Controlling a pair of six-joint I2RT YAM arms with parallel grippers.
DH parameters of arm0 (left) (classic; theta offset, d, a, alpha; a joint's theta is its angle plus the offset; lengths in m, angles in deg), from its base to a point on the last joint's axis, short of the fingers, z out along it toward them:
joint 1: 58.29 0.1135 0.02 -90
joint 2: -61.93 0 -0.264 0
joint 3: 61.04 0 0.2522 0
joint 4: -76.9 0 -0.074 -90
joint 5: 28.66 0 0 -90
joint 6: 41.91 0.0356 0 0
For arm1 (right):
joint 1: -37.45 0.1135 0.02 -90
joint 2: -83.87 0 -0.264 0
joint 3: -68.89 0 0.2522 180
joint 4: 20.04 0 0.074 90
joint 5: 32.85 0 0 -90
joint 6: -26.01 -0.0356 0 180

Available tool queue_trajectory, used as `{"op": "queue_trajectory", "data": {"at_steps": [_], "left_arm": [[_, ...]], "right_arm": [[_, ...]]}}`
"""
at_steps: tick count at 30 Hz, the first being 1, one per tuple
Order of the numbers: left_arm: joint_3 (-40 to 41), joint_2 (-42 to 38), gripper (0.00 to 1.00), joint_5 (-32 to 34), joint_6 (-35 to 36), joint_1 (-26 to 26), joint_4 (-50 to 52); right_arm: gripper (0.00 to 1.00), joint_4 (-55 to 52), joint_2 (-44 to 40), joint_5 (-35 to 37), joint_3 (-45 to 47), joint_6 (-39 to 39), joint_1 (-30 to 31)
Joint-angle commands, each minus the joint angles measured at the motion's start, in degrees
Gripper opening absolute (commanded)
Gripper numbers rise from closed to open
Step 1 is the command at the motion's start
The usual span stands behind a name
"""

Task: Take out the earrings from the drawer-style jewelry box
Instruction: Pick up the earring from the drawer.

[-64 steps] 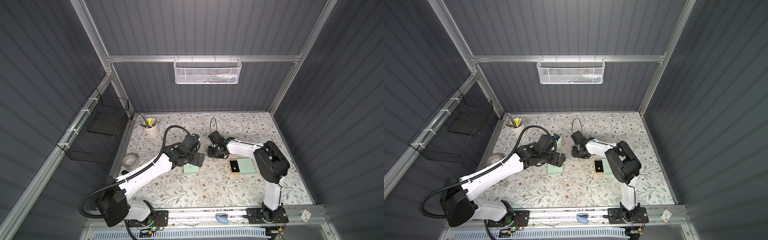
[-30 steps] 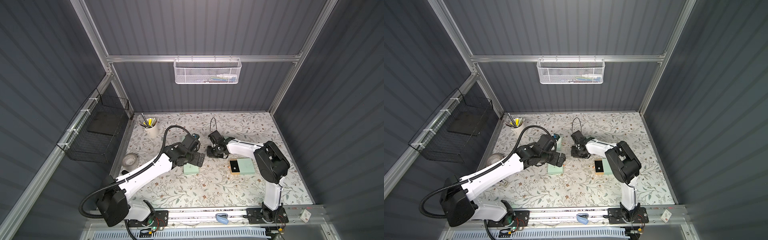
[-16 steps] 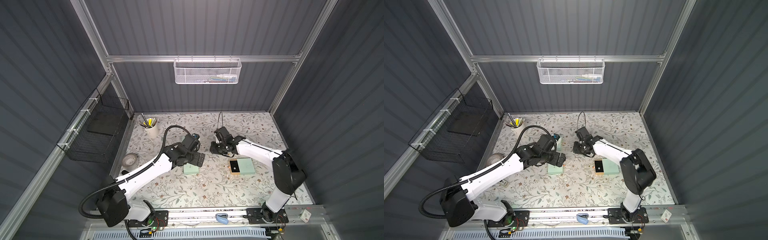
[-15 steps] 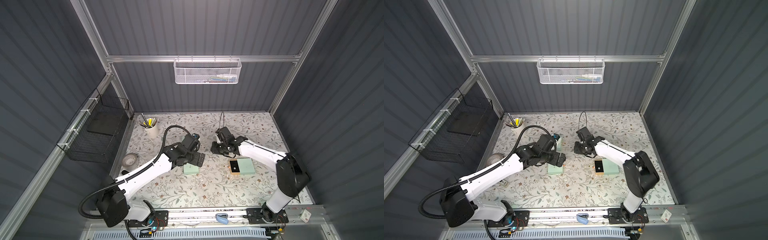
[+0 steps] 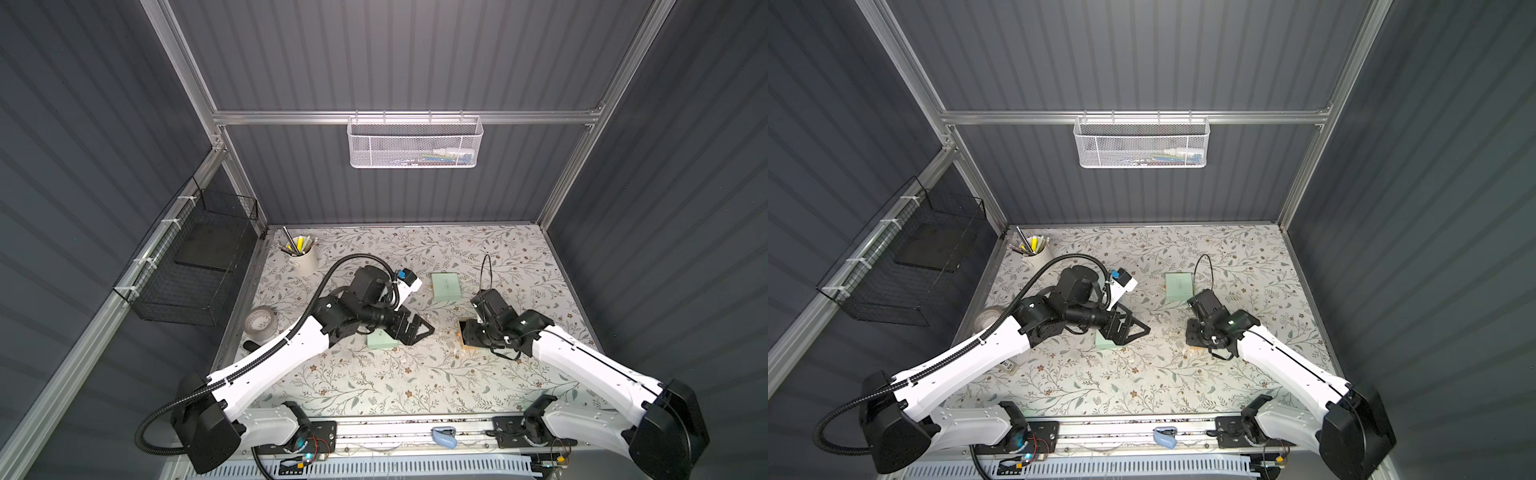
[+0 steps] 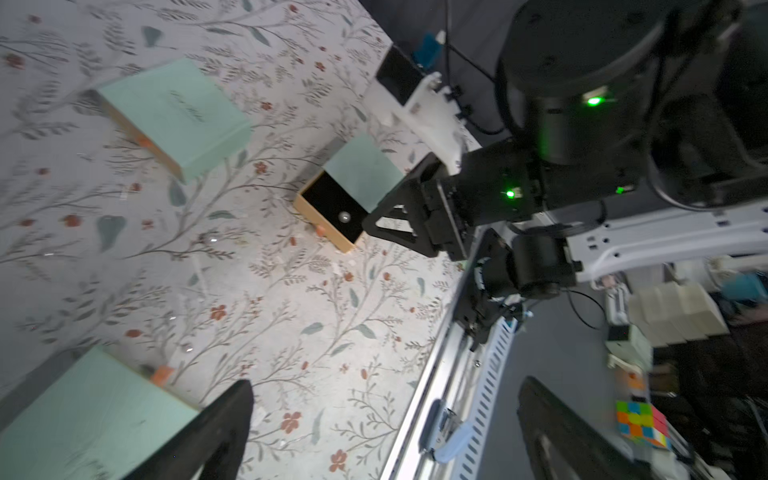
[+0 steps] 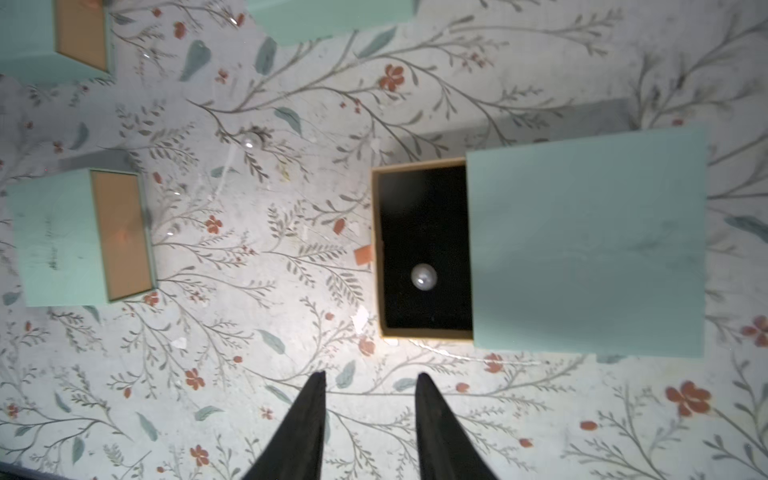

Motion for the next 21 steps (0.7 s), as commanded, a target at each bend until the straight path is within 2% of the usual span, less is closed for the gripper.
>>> {"op": "queue_trajectory", "data": {"at_steps": [1,8,13,21], "left_arm": [[0.11,2.45,1.0,-9.49,1.36,-0.1,-0.59],[-0.27,5.04,1.0,-7.6,0.79,-0.05,0.63],[-0.94,6.43,1.0,-2.29,0.74,-0.04,2.75],[-0.98,6.79,1.0,-0.86,0.75,-0.02,3.0]], "right_arm": [[0.37,-2.4,0.54,2.93,1.34,-1.34,-0.78],[0.33,1.04,5.82,2.93,0.81,0.4,-1.72],[0.3,3.25,9.25,1.92,-0.33,1.56,-2.4],[0.3,4.78,12.8,1.65,-1.95,2.68,-3.38]]}}
